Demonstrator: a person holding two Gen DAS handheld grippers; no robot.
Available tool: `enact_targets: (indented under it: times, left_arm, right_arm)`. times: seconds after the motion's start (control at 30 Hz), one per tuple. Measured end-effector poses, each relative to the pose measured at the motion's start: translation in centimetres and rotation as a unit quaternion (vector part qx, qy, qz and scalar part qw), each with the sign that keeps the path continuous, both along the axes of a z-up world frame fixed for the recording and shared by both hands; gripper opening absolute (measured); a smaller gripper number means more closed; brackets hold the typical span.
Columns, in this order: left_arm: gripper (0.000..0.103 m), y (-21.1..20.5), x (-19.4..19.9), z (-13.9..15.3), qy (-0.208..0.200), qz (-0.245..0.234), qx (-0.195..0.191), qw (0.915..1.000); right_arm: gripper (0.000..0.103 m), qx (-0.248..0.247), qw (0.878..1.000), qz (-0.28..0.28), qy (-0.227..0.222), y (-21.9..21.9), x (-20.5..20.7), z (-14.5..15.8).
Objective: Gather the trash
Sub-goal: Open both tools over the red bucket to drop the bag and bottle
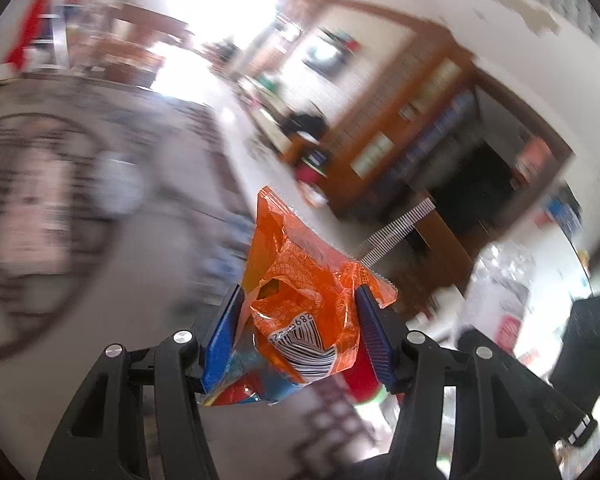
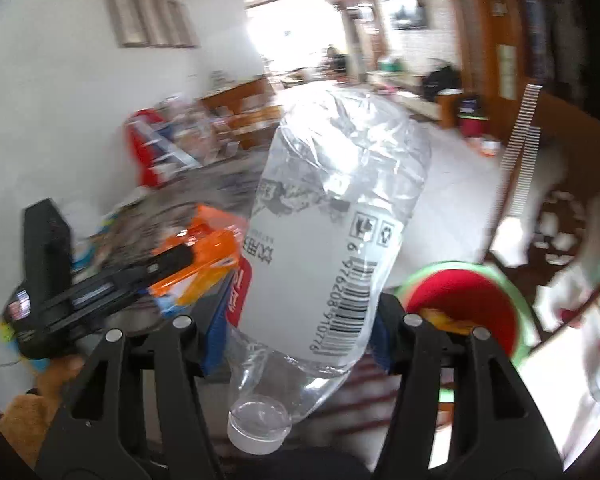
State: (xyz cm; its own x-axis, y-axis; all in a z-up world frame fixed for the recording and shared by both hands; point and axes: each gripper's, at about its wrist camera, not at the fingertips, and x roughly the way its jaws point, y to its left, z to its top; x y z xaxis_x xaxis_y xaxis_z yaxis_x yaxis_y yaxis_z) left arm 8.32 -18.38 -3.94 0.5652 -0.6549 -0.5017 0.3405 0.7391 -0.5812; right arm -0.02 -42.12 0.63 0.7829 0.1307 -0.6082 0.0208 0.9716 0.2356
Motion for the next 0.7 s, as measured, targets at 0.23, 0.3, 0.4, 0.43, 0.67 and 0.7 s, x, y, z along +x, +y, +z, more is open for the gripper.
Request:
enact_targets:
  times: [0.23,0.3,0.4,0.43,0.67,0.7]
  left_arm:
    - [0.054,-10.6,2.4,-2.2,0.04,-0.12,0.026,0.9916]
    - [0.054,-12.3,3.0,-3.0,0.049,-0.136,0.038,0.9887]
    - [0.055,-14.5,3.4,-4.2,0.062,-0.158,0.053,0.9841]
    - [0.058,-15.2,3.6,-4.6,0.07,-0.167,0.054,0.982]
    - [0.077,-14.2,4.4,-5.4,0.083,-0.134,0.053,0.9861]
    - [0.077,-13.6,4.3,-5.4,0.083,-0.126,0.055,0.987]
  right_arm:
    - [0.055,-0.006,0.992,-0.115,0.052,-9.2,0.3,-4.8]
    - [0.055,0.008,0.99,-0.127,0.061,-10.7,1.1,-6.4]
    - [0.055,0.018,0.987,-0.145,0.072,-12.3,2.1,-8.3]
    - [0.055,0.022,0.985,-0.155,0.073,-12.8,2.3,-8.8]
    - [0.087,0.041,0.978,-0.193,0.07,-13.5,0.9,-9.3]
    - [0.087,0.038,0.978,-0.19,0.071,-13.3,0.9,-9.2]
